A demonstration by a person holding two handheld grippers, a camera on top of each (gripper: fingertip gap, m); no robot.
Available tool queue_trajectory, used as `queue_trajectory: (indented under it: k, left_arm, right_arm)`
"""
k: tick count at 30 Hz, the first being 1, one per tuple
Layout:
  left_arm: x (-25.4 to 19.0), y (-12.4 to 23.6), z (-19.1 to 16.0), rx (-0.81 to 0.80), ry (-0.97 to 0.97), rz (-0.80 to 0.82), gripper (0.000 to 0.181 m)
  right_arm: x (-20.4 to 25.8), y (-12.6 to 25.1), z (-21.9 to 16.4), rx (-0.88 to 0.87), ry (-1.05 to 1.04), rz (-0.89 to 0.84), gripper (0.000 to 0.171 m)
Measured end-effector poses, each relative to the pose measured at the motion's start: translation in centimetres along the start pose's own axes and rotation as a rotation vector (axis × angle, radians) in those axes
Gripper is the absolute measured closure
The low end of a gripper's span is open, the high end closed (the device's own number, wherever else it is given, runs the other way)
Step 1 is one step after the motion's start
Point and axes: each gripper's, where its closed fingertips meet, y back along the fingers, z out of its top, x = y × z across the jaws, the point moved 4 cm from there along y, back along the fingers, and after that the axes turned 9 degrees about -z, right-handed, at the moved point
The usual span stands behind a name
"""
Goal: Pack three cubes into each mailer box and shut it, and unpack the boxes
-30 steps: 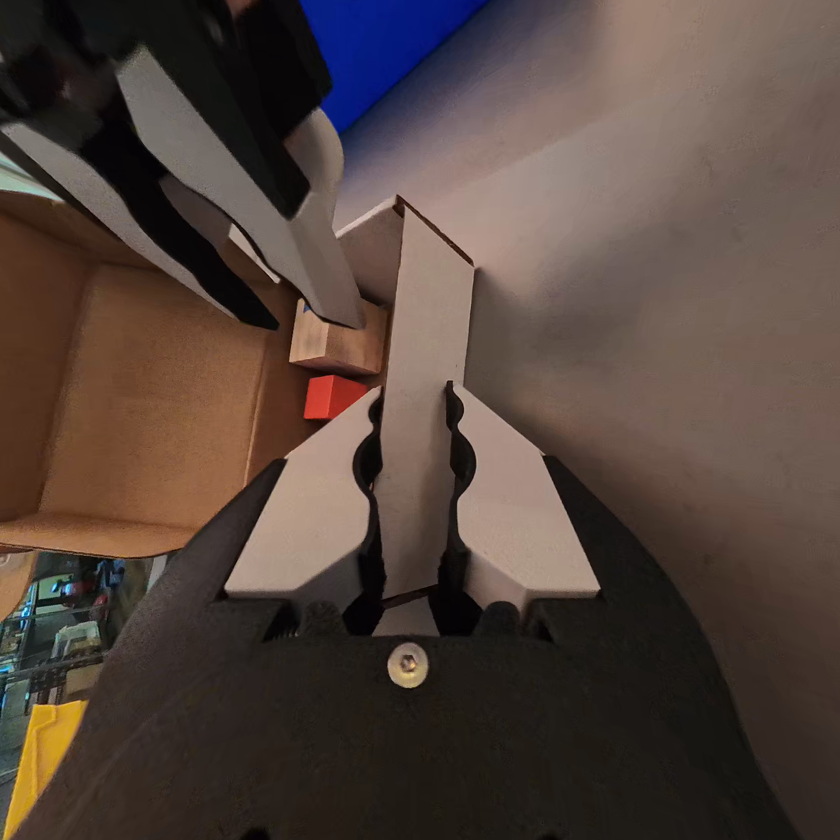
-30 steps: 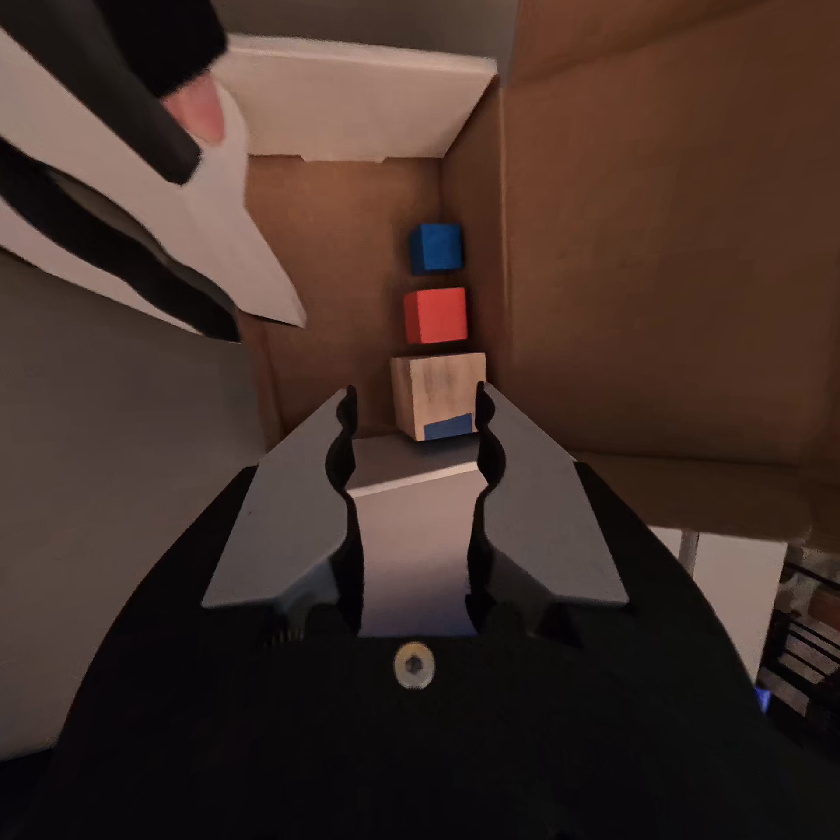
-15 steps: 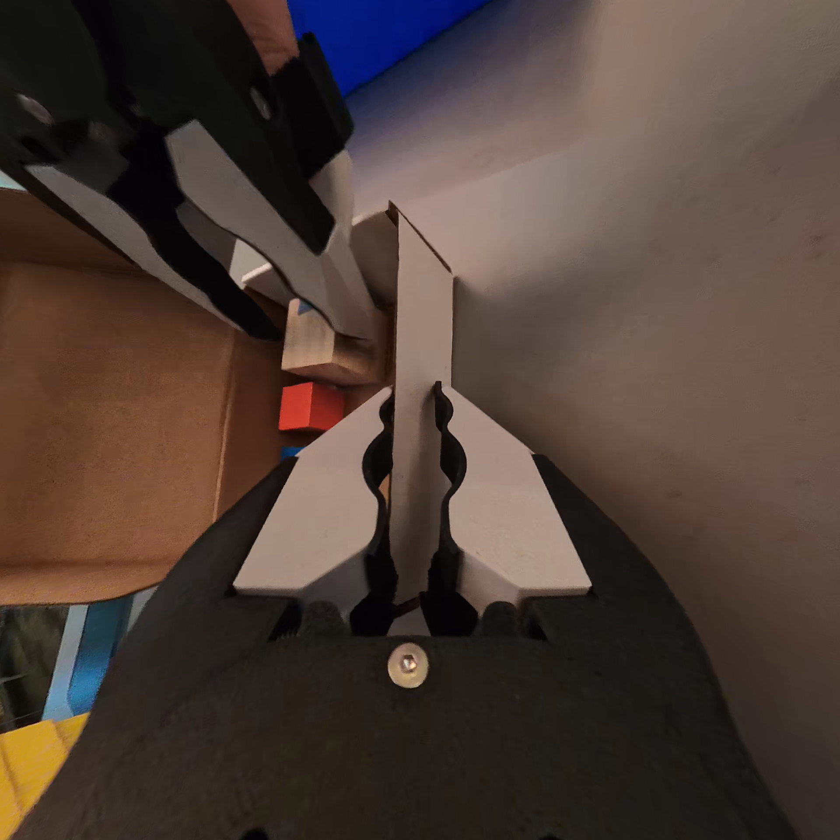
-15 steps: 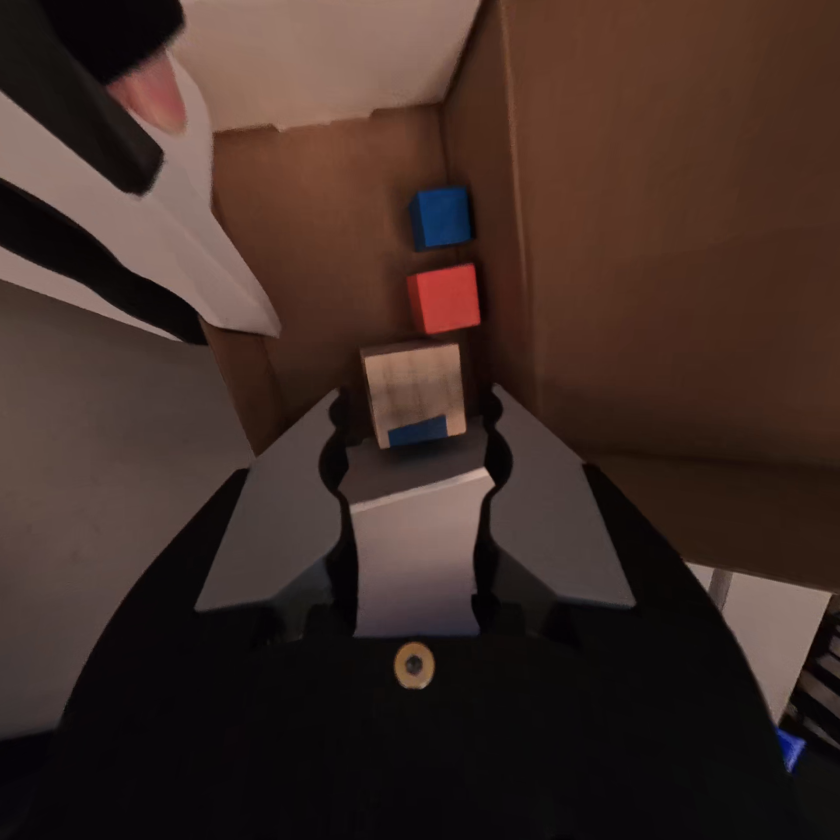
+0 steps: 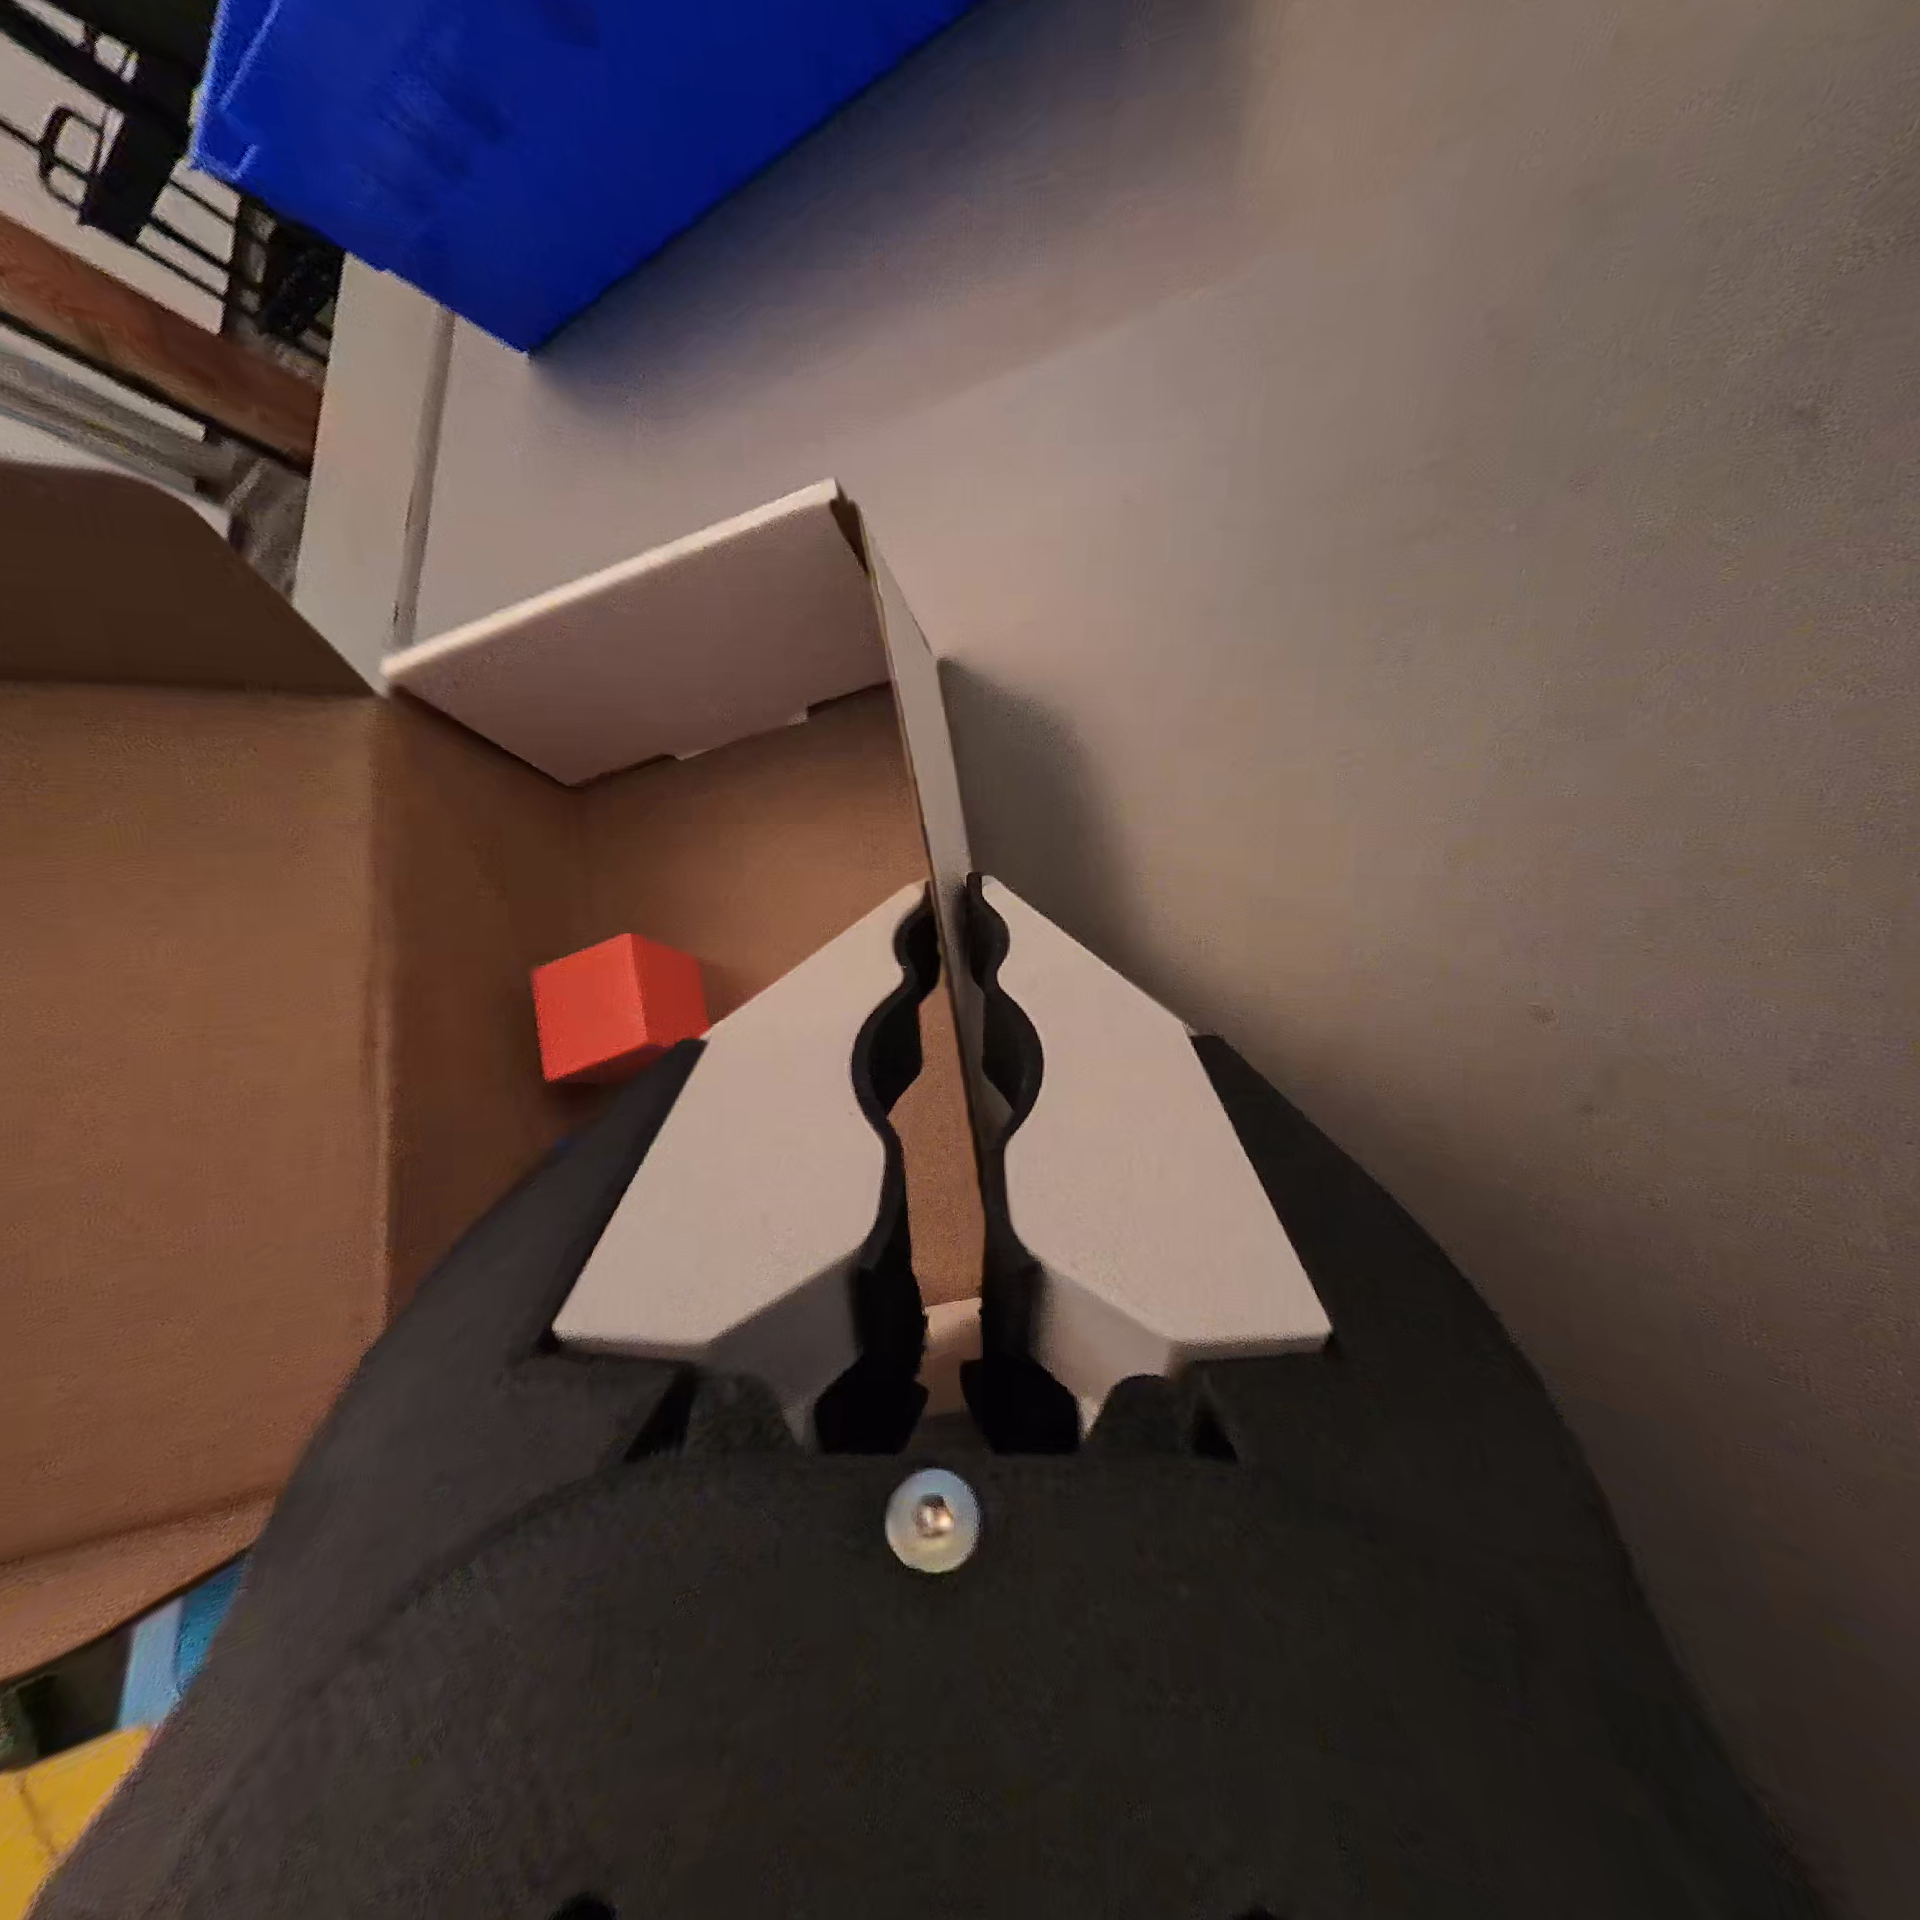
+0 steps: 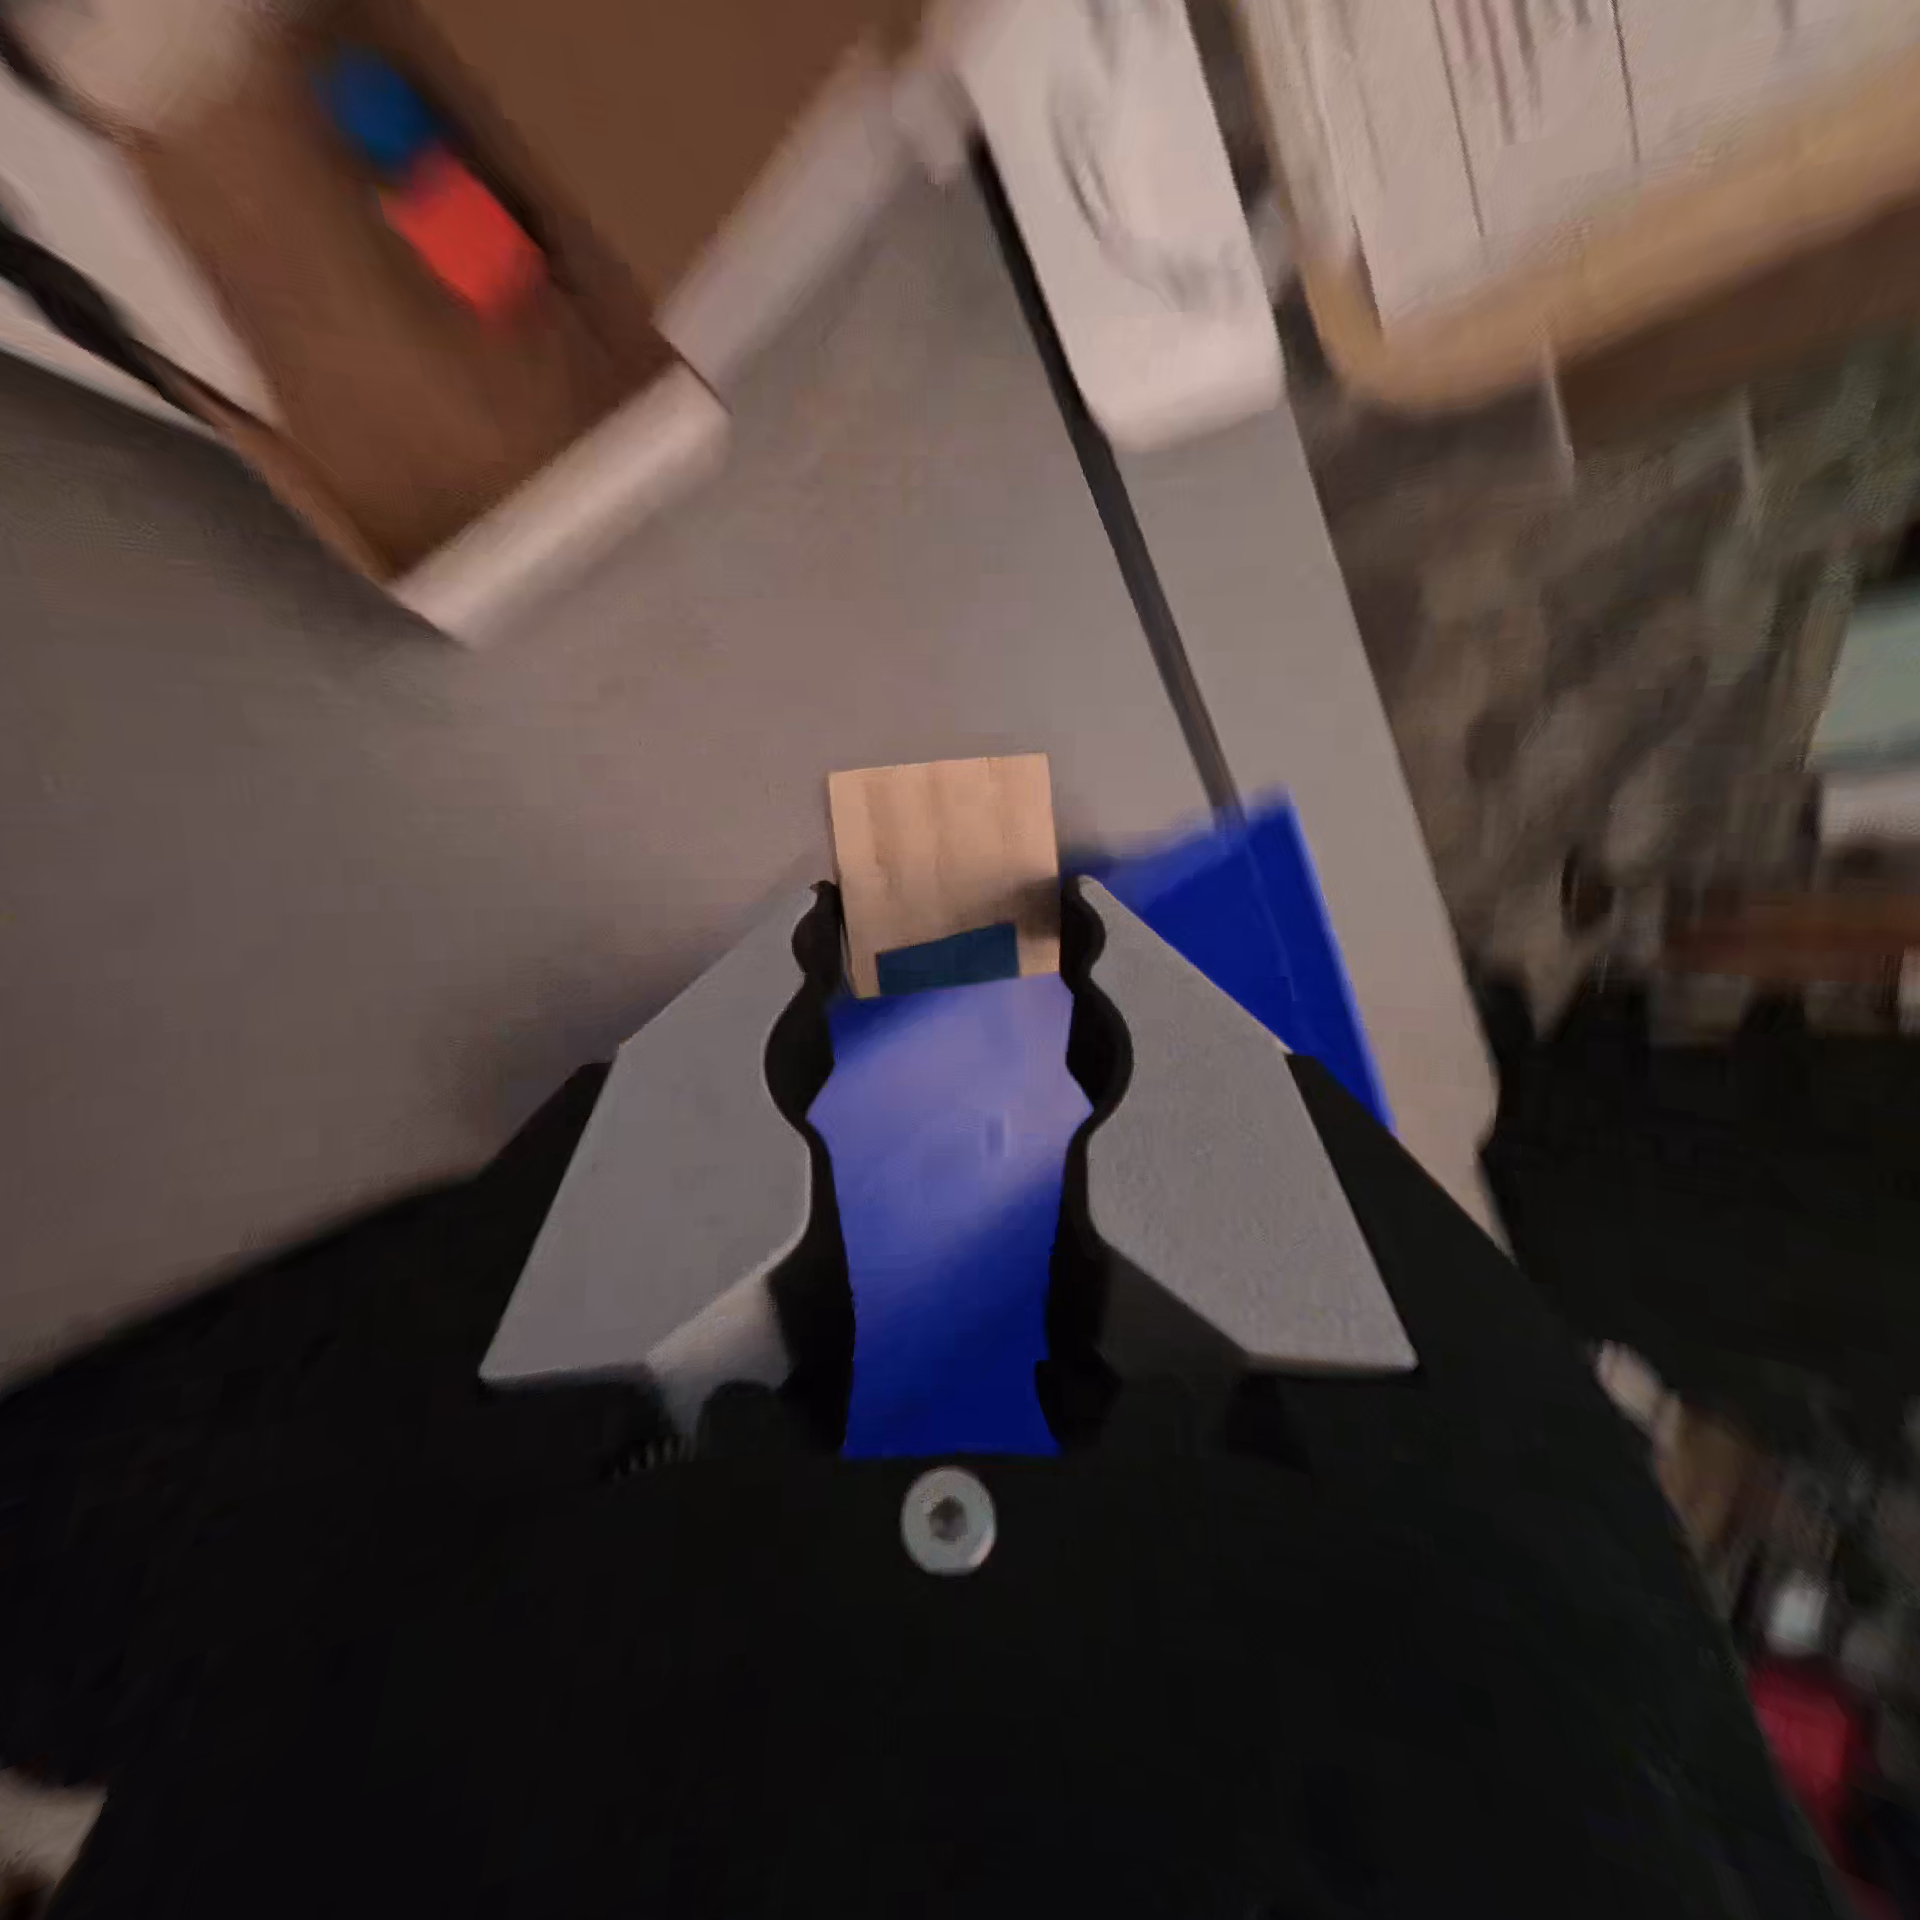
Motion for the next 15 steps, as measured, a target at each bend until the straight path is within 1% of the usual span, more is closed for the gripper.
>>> queue_trajectory:
  k: [1,3,5,6,9,13,15]
  left_arm:
    - [-0.1,0.0,0.0,0.003,-0.028,-0.012,0.18]
    - [-0.1,-0.2,0.0,0.015,-0.094,-0.017,0.18]
    - [-0.1,-0.3,-0.1,0.026,-0.121,-0.02,0.18]
    - [-0.1,-0.2,0.0,0.03,-0.122,-0.027,0.181]
    - [-0.2,-0.1,0.2,0.023,-0.087,-0.064,0.181]
    - [-0.3,0.0,0.3,0.024,-0.032,-0.099,0.181]
    - [-0.4,0.2,0.4,0.019,-0.012,-0.122,0.181]
  right_arm:
    - [-1.7,0.2,-3.7,0.096,-0.098,-0.027,0.129]
    - [-3.1,-0.3,-10.8,0.275,-0.324,-0.01,0.13]
    - [-2.9,-1.5,-16.4,0.412,-0.468,-0.019,0.13]
    - [-2.3,-2.1,-18.5,0.476,-0.514,-0.019,0.13]
    - [-0.3,-3.9,-21.9,0.603,-0.585,-0.027,0.13]
    - [1.0,-6.1,-24.1,0.684,-0.685,-0.019,0.129]
    - [0.8,-6.5,-24.5,0.678,-0.716,-0.027,0.127]
